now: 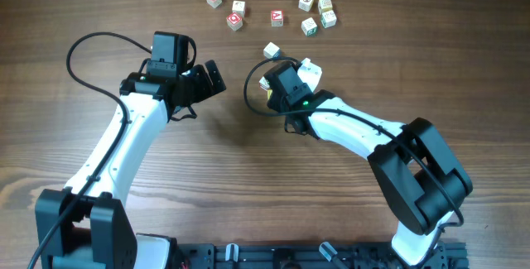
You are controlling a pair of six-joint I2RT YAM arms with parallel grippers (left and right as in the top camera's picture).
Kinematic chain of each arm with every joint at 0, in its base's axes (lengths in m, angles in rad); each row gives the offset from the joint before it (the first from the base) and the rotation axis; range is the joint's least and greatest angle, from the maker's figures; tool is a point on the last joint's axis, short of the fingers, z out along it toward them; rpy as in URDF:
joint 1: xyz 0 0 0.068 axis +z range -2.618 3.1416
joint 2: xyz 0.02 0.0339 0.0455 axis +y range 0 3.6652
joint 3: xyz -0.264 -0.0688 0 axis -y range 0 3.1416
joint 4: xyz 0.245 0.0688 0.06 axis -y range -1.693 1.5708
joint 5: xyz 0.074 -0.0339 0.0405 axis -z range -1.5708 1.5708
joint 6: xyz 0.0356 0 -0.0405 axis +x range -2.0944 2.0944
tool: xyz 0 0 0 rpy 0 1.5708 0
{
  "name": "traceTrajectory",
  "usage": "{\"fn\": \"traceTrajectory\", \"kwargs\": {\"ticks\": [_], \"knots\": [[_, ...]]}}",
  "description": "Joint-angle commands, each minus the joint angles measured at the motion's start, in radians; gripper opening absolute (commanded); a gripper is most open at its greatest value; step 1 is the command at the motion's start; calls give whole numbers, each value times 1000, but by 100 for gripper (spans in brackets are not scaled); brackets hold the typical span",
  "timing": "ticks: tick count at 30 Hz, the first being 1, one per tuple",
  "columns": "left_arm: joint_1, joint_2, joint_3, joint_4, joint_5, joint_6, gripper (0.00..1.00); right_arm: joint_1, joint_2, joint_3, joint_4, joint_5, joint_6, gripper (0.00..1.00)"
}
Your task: Form a circle
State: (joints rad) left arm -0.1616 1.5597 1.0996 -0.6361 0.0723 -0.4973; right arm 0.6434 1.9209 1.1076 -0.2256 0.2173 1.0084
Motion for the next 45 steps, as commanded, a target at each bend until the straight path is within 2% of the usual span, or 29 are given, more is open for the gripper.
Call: {"fn": "traceTrajectory", "kwargs": {"ticks": [1,36,45], "knots": [[3,-1,-1,0,-10,19,100,-3,23,-5,8,-18,-14,5],[3,-1,-1,0,-10,19,100,-3,23,-5,49,-42,-39,5],[3,-1,-1,0,-10,19,100,-3,5,-3,-72,-42,13,4]]}}
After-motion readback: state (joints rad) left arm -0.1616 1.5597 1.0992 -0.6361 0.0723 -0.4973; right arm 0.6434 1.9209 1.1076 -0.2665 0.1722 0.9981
